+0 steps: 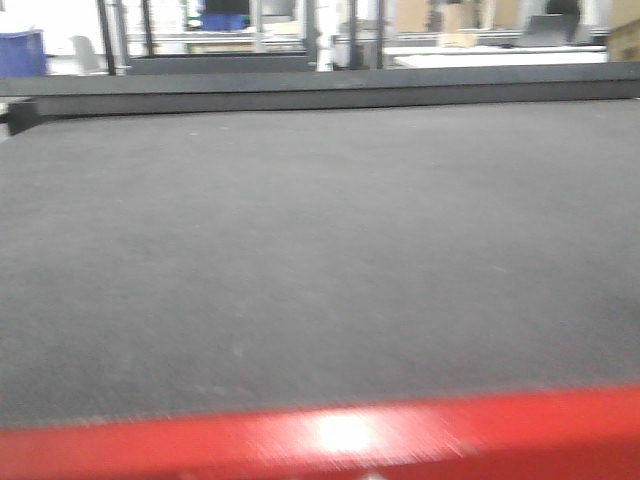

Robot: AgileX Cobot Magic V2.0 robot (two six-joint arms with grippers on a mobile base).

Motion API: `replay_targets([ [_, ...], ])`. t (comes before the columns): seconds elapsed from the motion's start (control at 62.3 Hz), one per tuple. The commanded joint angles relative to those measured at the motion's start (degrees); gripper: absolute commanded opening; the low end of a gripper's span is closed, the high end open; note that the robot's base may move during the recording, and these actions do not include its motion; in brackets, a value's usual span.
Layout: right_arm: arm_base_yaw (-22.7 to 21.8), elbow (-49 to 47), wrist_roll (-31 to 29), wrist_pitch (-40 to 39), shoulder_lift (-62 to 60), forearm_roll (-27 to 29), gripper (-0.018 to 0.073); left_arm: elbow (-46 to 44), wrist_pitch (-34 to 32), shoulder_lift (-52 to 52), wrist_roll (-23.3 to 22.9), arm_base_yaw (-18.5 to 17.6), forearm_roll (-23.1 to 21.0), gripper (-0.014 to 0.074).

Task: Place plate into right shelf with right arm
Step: 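Drive the base away from the table holding the plate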

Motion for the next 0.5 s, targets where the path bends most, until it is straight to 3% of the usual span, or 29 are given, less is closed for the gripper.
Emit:
replay_targets([
  [0.0,-0.27,-1.68,-0.40,-5.26,0.94,-0.46,0.0057,0.57,-4.92,-0.36,-0.16,0.04,-0.35,-0.0047],
  [0.482,-0.27,-1.68,-0.40,-5.37,0.94,-0.46,0.0057,0.57,-4.92,-0.36,-0.16,0.04,-0.35,-0.0047],
])
